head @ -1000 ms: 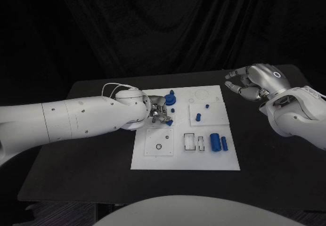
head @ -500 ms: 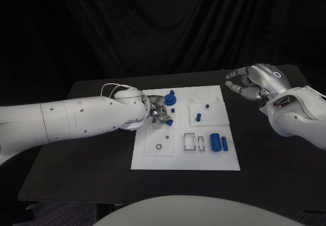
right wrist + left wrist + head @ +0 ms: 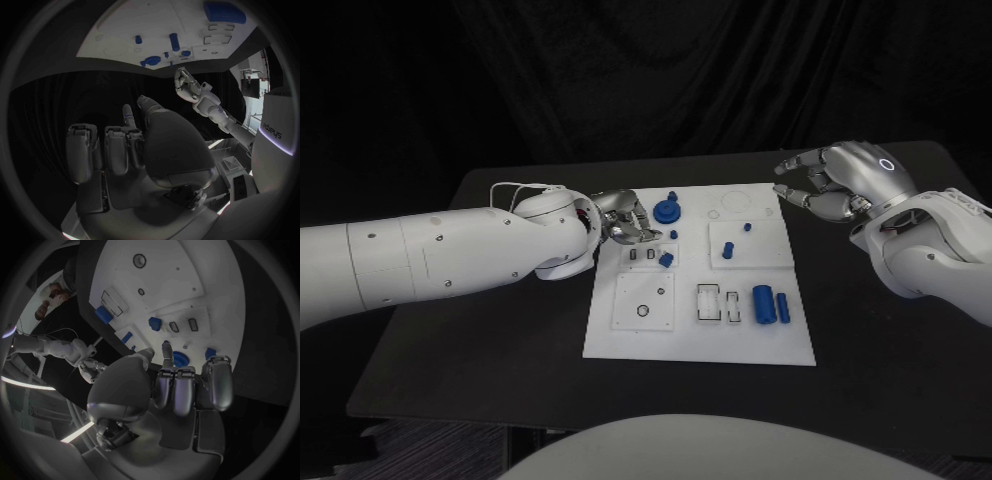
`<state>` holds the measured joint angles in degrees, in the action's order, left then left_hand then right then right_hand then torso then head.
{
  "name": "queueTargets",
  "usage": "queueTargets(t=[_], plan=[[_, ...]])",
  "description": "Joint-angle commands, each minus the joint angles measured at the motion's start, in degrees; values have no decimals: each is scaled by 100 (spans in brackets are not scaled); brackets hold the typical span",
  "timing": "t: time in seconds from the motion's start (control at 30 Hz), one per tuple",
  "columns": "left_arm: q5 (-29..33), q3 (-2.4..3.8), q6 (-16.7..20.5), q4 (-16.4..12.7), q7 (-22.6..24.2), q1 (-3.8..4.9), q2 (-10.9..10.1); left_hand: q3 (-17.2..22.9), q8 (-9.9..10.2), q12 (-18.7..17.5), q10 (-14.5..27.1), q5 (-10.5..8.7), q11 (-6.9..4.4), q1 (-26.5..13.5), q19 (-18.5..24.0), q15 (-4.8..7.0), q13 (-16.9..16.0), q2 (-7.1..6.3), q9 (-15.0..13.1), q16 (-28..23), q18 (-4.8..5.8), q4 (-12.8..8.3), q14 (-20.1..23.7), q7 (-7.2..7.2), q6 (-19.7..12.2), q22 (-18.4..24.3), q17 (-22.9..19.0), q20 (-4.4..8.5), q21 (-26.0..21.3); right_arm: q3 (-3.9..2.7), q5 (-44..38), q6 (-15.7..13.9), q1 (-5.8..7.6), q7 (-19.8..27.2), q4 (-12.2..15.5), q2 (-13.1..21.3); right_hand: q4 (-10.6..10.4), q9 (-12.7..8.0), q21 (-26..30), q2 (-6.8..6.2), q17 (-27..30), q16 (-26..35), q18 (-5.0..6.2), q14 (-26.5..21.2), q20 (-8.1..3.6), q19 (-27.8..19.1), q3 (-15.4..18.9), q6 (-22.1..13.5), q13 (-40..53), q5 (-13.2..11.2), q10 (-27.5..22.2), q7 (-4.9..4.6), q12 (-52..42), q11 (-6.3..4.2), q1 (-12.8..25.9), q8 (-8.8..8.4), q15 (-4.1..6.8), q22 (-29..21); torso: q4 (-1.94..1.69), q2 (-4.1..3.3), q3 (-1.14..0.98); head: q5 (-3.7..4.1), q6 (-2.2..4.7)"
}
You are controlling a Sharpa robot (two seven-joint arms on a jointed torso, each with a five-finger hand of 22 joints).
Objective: Assemble the parts on the task board
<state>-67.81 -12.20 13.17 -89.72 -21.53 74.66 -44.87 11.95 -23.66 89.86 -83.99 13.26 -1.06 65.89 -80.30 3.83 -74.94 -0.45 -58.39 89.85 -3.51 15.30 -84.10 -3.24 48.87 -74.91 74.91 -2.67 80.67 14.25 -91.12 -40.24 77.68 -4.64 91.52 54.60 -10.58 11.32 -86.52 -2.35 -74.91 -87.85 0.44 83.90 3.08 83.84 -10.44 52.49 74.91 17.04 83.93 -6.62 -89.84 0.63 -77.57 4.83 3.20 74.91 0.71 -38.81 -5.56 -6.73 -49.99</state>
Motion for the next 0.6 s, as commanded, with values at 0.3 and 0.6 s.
queueTargets(t=[0.3, 0.6], plan=[[1022, 2, 480, -341, 379, -2, -492, 265, -7, 14, -601, -1, 174, 421, -85, -156, -1506, 31, -114, 15, 33, -203, -590, -184, -767, -588, 1509, -130, 62, -8, -87, 1012, -15, 380, 13, -475, 232, -35, -76, -138, -1202, -49, 32, 546, 5, 483, -33, -133, 1509, 158, 607, 55, -16, -15, -227, -94, 3, 1409, -24, 12, 14, -55, -1], [1973, 1, 341, -447, 792, -4, -710, 482, -12, 14, -601, 81, 250, 606, -147, -225, -1506, -6, -19, 15, 53, -320, -590, -270, -1019, -672, 1509, -196, 118, -9, -216, 1639, -17, 434, -105, -981, 327, -62, -109, -210, -1224, -63, 23, 550, -24, 498, 1, -210, 1509, -42, 607, 104, -16, -55, -261, -113, 36, 1421, -90, -5, 61, -67, -1]])
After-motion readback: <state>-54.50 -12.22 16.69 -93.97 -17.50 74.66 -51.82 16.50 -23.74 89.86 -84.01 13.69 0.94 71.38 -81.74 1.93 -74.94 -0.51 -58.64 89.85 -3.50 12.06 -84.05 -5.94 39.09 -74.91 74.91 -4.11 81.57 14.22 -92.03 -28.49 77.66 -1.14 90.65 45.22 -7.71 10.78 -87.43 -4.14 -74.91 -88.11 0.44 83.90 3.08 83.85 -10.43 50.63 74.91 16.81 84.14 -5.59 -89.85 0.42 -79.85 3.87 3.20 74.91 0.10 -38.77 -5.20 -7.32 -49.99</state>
